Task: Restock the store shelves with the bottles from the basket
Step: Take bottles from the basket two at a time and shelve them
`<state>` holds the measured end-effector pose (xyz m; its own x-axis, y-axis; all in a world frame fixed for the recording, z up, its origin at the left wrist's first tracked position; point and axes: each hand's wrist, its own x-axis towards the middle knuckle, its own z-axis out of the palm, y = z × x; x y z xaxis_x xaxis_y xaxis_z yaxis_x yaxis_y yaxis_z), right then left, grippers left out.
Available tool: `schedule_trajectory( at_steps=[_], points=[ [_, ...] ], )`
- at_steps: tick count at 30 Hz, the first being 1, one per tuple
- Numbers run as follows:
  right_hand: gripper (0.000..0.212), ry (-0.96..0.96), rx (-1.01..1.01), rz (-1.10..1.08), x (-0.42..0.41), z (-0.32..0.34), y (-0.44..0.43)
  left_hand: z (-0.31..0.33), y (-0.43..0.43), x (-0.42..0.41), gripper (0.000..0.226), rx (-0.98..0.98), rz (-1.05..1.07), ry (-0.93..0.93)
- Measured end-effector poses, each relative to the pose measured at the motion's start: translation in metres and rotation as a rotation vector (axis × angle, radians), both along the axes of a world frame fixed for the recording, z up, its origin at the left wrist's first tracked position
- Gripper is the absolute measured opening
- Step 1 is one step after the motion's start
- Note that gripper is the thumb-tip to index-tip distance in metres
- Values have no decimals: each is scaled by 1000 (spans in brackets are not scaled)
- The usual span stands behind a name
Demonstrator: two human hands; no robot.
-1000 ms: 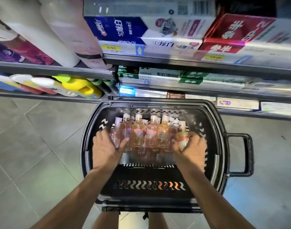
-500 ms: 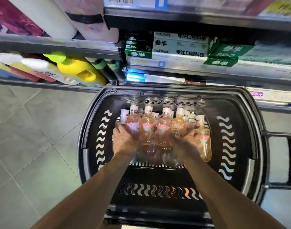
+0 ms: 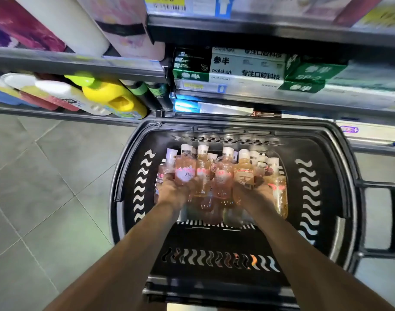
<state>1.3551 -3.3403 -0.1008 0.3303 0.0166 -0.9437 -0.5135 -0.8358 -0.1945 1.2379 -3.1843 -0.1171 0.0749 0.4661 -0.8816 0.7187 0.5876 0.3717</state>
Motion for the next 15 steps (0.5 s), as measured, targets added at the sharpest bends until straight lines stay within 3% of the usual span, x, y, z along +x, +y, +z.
schedule_trajectory(
  at_steps=[3,5,10,15],
  points=[
    [54,41,130,-149,0,39,-3,42,-9,2,60,-151,106,-152],
    [17,43,283,-267,3,70,-3,72,-14,-4,57,-177,76,-266],
    [25,-145,414,-114,6,164,-1,168,-18,-5,57,-246,72,-469],
    [31,-207,489,-213,8,277,9,286,-19,2,58,-159,116,-607]
  ],
)
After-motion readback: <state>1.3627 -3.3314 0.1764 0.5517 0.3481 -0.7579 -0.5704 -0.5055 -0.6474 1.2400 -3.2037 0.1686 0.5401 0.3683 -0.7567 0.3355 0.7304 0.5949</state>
